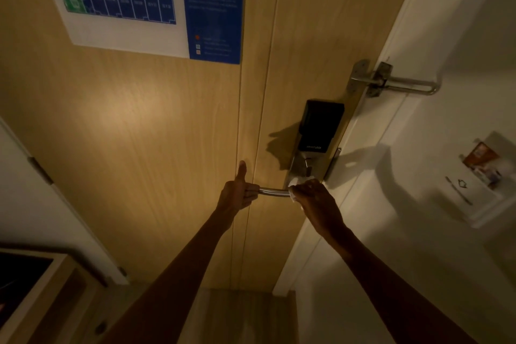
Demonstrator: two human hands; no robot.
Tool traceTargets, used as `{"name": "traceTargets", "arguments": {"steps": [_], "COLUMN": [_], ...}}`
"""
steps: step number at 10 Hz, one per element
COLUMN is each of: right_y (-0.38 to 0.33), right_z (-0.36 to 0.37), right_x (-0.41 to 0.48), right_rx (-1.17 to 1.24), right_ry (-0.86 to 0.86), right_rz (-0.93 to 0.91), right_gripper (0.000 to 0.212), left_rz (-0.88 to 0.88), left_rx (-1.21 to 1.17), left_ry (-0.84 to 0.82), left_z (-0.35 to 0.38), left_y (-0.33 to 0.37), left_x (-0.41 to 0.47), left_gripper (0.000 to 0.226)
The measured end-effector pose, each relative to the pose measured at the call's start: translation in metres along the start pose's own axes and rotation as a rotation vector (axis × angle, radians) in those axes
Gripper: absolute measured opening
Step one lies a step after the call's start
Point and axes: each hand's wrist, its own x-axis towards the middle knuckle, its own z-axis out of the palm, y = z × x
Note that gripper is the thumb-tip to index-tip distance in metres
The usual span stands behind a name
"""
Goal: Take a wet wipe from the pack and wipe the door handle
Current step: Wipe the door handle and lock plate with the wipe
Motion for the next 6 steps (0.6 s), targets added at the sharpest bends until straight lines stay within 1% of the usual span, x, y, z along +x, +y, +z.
{"name": "traceTargets", "arguments": {"steps": [1, 2, 3, 4, 5, 6], "right_y": [0.0, 0.003, 0.007, -0.002, -0.012, -0.015], "right_z": [0.004, -0.003, -0.008, -0.005, -0.002, -0.022], "right_x": [0.002, 0.001, 0.0, -0.001, 0.004, 0.002], "right_rx": [0.164, 0.224, 0.283, 0.318, 0.507, 0.541], "right_ry": [0.002, -0.043, -0.03, 0.002, -0.01, -0.055], "right_rz": [0.063, 0.106, 0.171, 0.184, 0.224, 0.267], "right_gripper": [0.041, 0.056, 0.048, 0.026, 0.013, 0.017], "left_rz": [0.006, 0.021, 0.025, 0.039, 0.047, 0.032], "left_rx": [0.006, 0.02, 0.019, -0.003, 0.003, 0.027], "left_ry": [0.037, 0.057, 0.062, 0.079, 0.097, 0.092], "left_z": [0.002, 0.003, 0.004, 0.007, 0.01, 0.008], "left_y": [-0.002, -0.002, -0.004, -0.006, -0.005, -0.002], "left_x": [-0.001, -0.001, -0.002, -0.004, -0.005, -0.003], "left_gripper": [0.083, 0.081, 0.08, 0.078, 0.078, 0.079]}}
